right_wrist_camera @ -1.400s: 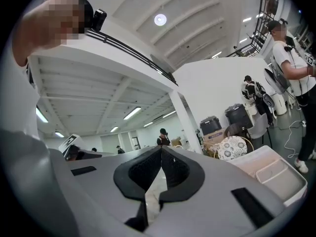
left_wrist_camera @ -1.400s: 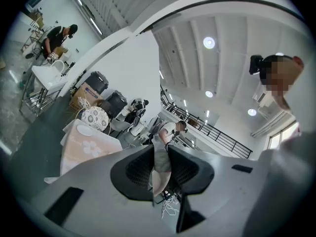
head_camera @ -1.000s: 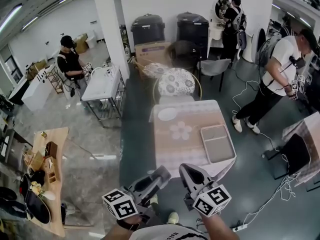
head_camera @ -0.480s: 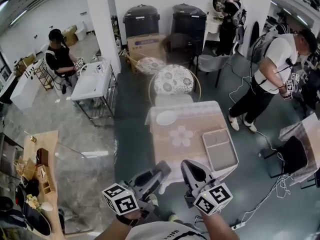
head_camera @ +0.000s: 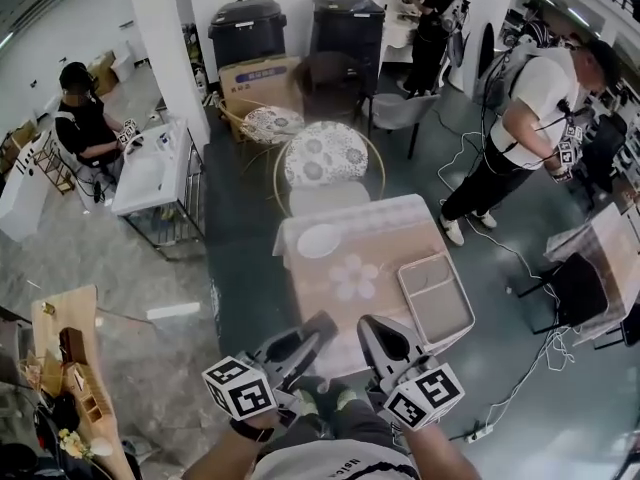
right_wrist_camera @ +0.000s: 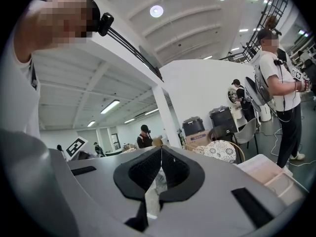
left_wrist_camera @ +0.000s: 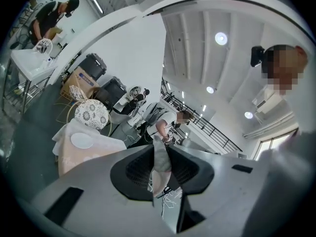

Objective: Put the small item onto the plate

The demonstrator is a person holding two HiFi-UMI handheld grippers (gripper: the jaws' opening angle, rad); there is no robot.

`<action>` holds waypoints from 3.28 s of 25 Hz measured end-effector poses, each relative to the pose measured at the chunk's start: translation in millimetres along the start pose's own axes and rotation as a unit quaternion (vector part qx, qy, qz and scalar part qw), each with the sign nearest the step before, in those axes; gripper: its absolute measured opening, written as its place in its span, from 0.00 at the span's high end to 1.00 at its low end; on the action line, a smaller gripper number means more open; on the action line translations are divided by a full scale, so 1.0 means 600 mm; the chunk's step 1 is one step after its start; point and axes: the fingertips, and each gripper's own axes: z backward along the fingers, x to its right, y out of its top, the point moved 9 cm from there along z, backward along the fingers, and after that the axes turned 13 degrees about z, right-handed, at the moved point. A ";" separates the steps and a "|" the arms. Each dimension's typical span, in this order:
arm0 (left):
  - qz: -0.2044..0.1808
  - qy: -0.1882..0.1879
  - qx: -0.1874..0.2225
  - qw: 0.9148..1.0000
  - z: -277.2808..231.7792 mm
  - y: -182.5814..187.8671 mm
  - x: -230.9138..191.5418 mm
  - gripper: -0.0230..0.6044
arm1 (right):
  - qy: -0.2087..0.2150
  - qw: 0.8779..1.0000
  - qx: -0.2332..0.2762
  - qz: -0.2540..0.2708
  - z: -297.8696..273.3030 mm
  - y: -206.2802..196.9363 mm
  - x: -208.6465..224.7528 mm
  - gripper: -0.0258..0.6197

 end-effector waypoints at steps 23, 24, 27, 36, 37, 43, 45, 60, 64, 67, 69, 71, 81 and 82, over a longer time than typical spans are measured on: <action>0.030 0.094 -0.014 0.995 -0.225 0.119 -0.240 0.82 | 0.043 0.997 -0.039 -0.046 -0.220 -0.099 0.227 0.94; 0.034 0.098 -0.019 0.994 -0.233 0.122 -0.261 0.82 | 0.037 0.997 -0.041 -0.049 -0.229 -0.110 0.234 0.94; 0.041 0.103 -0.040 0.993 -0.256 0.130 -0.323 0.82 | 0.014 0.997 -0.052 -0.056 -0.256 -0.142 0.248 0.94; 0.049 0.106 -0.096 0.988 -0.345 0.152 -0.512 0.82 | -0.031 0.994 -0.082 -0.062 -0.340 -0.239 0.272 0.94; 0.049 0.106 -0.100 0.988 -0.354 0.150 -0.530 0.82 | -0.037 0.994 -0.085 -0.065 -0.346 -0.253 0.276 0.94; 0.056 0.112 -0.125 0.984 -0.401 0.136 -0.622 0.82 | -0.061 0.990 -0.097 -0.078 -0.370 -0.319 0.295 0.94; 0.059 0.119 -0.136 0.982 -0.415 0.131 -0.650 0.82 | -0.066 0.990 -0.100 -0.080 -0.373 -0.333 0.300 0.94; 0.063 0.155 -0.173 0.971 -0.470 0.126 -0.729 0.82 | -0.082 0.986 -0.113 -0.092 -0.364 -0.368 0.320 0.94; 0.035 0.172 -0.181 0.968 -0.475 0.129 -0.729 0.70 | -0.077 0.986 -0.112 -0.093 -0.369 -0.368 0.319 0.94; 0.021 0.190 -0.180 0.965 -0.469 0.132 -0.731 0.65 | -0.070 0.987 -0.111 -0.092 -0.374 -0.364 0.316 0.94; 0.015 0.203 -0.182 0.962 -0.462 0.132 -0.729 0.62 | -0.065 0.987 -0.112 -0.091 -0.375 -0.360 0.313 0.94; 0.007 0.216 -0.183 0.959 -0.454 0.133 -0.724 0.60 | -0.062 0.988 -0.112 -0.089 -0.374 -0.355 0.309 0.94; -0.035 0.241 -0.171 0.955 -0.438 0.154 -0.663 0.55 | -0.045 0.990 -0.110 -0.077 -0.357 -0.308 0.299 0.94; -0.037 0.238 -0.170 0.955 -0.435 0.155 -0.648 0.55 | -0.045 0.990 -0.111 -0.075 -0.353 -0.301 0.298 0.94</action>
